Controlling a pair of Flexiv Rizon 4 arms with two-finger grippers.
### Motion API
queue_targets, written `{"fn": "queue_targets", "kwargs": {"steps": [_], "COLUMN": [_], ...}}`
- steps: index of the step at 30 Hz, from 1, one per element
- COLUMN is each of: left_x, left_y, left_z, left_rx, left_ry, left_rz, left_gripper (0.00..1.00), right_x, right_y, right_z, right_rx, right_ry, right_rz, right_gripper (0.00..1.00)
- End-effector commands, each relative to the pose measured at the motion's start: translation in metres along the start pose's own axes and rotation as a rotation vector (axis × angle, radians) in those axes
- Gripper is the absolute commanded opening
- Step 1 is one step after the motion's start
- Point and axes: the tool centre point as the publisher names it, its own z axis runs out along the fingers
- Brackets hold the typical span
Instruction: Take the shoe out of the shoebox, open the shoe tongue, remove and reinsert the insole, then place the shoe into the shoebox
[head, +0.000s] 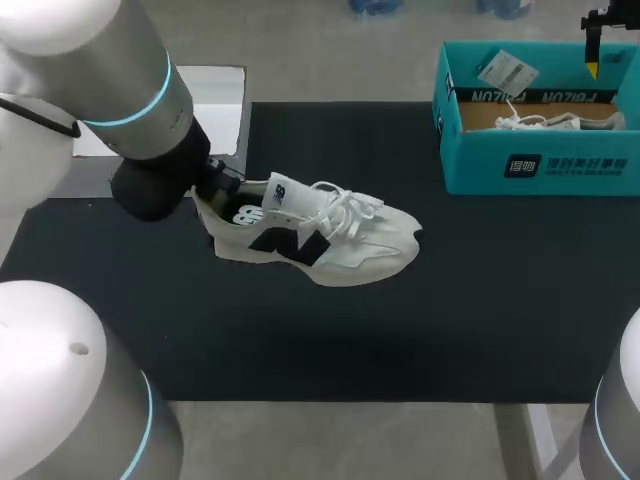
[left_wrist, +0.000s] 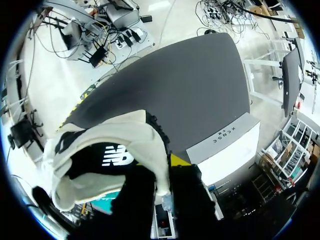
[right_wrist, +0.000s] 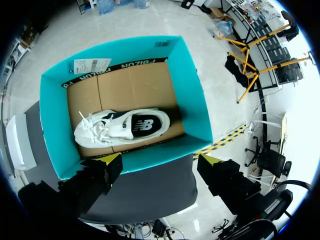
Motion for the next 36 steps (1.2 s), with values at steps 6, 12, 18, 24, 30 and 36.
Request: {"fn": "queue_targets", "kwargs": {"steps": [6, 12, 18, 24, 30, 36], "left_x": [-0.002, -0.007, -0.017, -0.026, -0.030, -0.032], "left_y": [0.012, 0.023, 0.026, 0.023, 0.017, 0.009], "left_z": [0.023, 0.039, 0.061, 0.090, 0.119, 0.140], "left_rx": [-0.013, 0.020, 0.059, 0.090, 0.127, 0.150], "left_ry": [0.006, 0.030, 0.036, 0.045, 0.057, 0.060], "left_rz": [0.003, -0.044, -0.081, -0.090, -0.117, -0.155], "left_gripper": [0.00, 0.00, 0.00, 0.00, 0.00, 0.00], "right_x": [0.000, 0.000, 0.000, 0.000, 0.000, 0.000], "right_y": [0.000, 0.000, 0.000, 0.000, 0.000, 0.000], "right_z": [0.000, 0.000, 0.000, 0.000, 0.000, 0.000], "right_rx": [-0.001, -0.001, -0.001, -0.001, -0.001, -0.001], "right_ry": [0.001, 0.001, 0.001, 0.001, 0.001, 0.001], "right_rz": [0.001, 0.001, 0.001, 0.001, 0.001, 0.001], "right_gripper": [1.00, 1.00, 1.00, 1.00, 1.00, 1.00]}}
